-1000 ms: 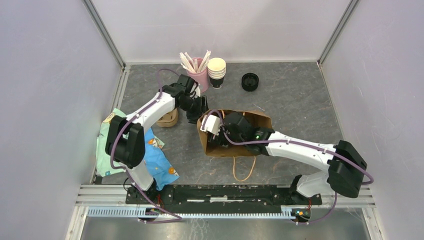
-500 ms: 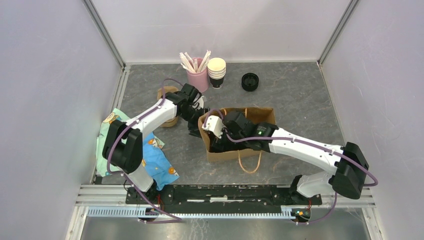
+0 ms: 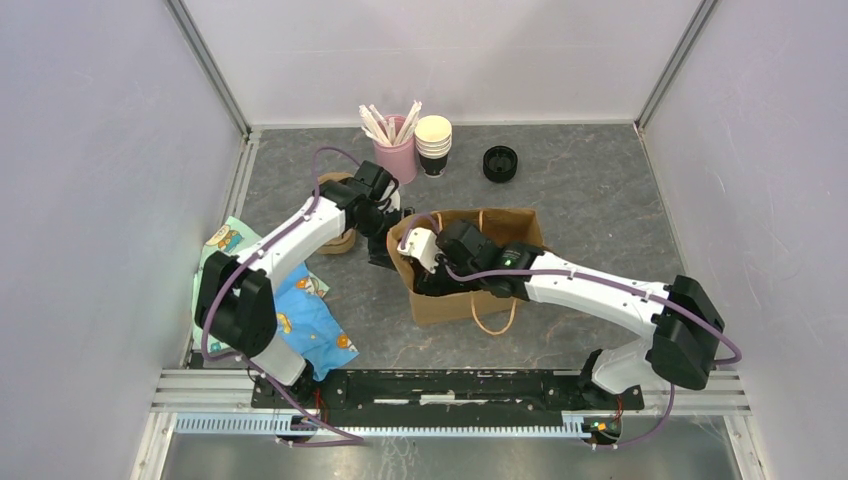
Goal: Pack the takeout coffee
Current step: Place the coffee cup on the cup tray.
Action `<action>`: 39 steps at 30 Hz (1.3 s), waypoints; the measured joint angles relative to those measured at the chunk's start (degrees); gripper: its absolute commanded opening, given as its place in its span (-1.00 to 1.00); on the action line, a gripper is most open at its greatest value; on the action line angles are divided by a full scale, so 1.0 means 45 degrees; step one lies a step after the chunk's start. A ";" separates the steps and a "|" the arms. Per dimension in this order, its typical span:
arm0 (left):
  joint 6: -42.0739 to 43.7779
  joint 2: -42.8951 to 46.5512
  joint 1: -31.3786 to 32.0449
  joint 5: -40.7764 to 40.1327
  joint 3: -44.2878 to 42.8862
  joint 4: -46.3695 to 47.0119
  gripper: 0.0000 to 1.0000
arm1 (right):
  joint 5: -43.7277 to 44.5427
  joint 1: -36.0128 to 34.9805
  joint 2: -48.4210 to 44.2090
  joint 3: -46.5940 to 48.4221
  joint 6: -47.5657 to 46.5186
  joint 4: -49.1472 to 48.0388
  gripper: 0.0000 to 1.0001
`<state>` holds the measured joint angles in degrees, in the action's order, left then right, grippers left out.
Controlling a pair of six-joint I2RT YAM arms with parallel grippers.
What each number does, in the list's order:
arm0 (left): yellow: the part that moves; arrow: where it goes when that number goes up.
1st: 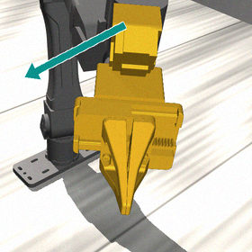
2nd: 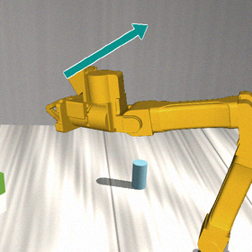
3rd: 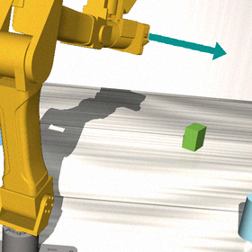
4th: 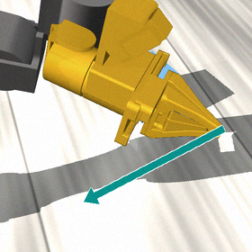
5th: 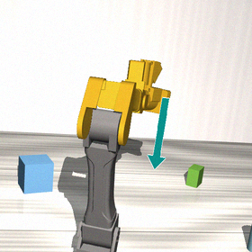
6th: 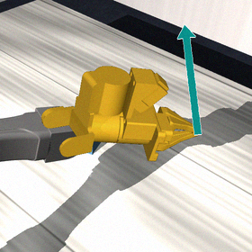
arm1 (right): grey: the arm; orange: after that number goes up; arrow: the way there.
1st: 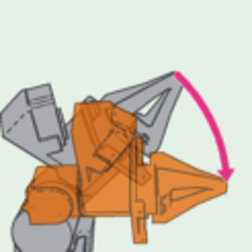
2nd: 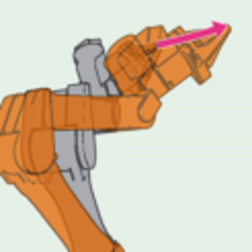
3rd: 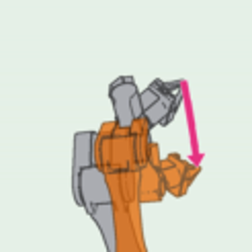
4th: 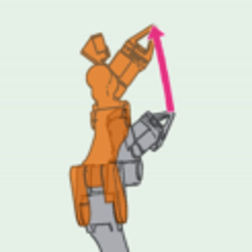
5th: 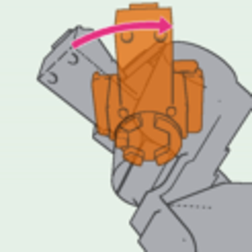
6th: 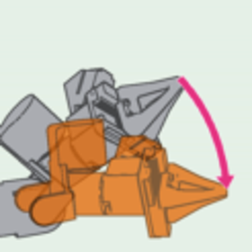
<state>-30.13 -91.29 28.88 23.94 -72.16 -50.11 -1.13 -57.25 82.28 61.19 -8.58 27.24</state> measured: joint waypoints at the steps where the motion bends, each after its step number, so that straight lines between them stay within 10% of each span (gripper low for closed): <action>1: 0.0000 0.0039 -0.0010 -0.0029 0.0000 0.0019 0.38 | 0.0019 -0.0005 0.0044 0.0000 0.0044 -0.0053 -1.00; 10: -0.0005 0.0253 -0.0058 -0.0321 0.0160 0.0219 0.38 | 0.0151 -0.0024 0.0301 0.0136 0.0180 -0.0301 -0.88; 23: -0.0112 0.0874 -0.0058 -0.0316 0.0374 0.0209 0.39 | 0.0248 -0.0087 0.0287 0.0797 0.0413 0.1243 0.30; 39: -0.0330 0.1185 -0.0029 0.0019 0.0884 0.0209 0.40 | 0.0724 -0.0233 -0.0277 0.1506 0.1331 0.2603 0.81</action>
<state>-31.62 -85.95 28.75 24.03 -68.18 -49.17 2.13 -58.30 81.03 67.96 -2.59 38.96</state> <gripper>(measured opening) 0.695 0.889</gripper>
